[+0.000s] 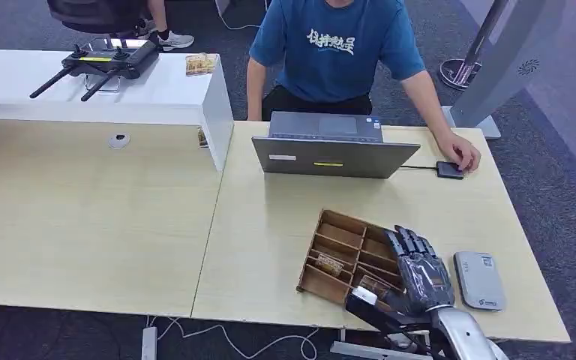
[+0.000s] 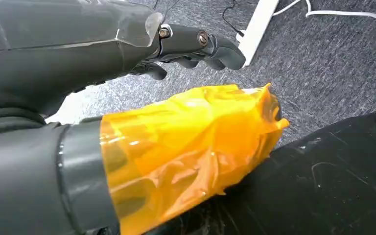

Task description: Pass the card to the sensor for recognition and then transmit it.

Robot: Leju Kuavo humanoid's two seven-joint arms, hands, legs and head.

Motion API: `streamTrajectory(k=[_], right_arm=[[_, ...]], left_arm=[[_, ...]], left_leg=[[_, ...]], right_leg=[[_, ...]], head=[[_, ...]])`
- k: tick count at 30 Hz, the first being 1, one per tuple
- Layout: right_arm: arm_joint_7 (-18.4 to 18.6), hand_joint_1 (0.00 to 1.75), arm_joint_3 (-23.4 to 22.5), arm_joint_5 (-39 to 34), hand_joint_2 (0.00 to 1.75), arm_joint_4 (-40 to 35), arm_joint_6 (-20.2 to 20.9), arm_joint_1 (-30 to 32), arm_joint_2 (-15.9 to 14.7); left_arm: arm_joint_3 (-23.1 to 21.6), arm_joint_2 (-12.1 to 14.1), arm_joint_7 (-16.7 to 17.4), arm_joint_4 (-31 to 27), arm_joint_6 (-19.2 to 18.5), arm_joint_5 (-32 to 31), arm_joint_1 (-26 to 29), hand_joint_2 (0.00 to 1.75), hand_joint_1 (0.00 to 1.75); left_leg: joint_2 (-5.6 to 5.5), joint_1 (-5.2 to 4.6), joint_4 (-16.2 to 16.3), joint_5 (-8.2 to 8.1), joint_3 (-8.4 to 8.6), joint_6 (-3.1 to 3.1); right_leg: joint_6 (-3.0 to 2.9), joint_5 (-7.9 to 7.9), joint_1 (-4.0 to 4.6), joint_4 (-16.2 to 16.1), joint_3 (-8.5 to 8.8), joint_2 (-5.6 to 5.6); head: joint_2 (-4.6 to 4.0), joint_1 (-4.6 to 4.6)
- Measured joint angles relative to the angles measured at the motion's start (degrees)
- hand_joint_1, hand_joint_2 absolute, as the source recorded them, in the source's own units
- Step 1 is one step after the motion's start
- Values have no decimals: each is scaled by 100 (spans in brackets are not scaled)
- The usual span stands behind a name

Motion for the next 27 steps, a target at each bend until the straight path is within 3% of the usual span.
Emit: streamTrajectory(k=[7, 14, 15, 17, 19, 21, 27], right_arm=[[2, 0, -92, -280, 175, -507, 114, 426, -400], [-138, 0, -90, -72, 175, -557, -44, 427, -422], [-216, 0, -85, 44, 175, -538, -277, 387, -347], [-374, 0, -90, 412, 175, -498, -1201, 303, -10], [-413, 0, -87, 564, 175, -507, -1606, 204, 317], [-345, 0, -59, 686, 175, -529, -1657, 181, 595], [-308, 0, -101, 901, 175, -533, -1928, 110, 933]], left_arm=[[2, 15, -101, 35, -107, 85, -1, 0, 0], [2, 17, -112, 44, -297, 142, -4, 0, 0], [2, 15, -120, 44, -304, 166, -3, 0, 0], [7, 9, -122, 44, -284, 234, -1, 0, 0], [28, -6, -125, 44, -227, 313, 2, 0, 0], [46, -18, -125, 44, -157, 365, 4, 0, 0], [63, -17, -140, 44, 127, 258, -1, 0, 0]], left_leg=[[-10, -1, 0, -5, -3, 7], [-1, 0, 0, -8, -4, 7], [-1, 0, 0, -8, -1, 6], [2, 3, 0, -7, 2, 4], [8, 4, 0, -6, 10, 3], [-1, 4, -1, -4, 9, 0], [2, 3, -2, -4, 4, 0]], right_leg=[[6, -4, -1, -1, 2, -6], [6, -5, 0, 1, 2, -1], [6, -5, 0, 1, 2, -1], [5, -4, 2, 2, 1, 3], [5, -4, 3, 3, 3, 10], [1, -8, 3, 4, 4, 2], [-1, -9, 2, 4, 4, 4]], head=[[0, 0], [0, 0], [0, 0], [2, 2], [0, -2], [2, 0], [2, 0]])
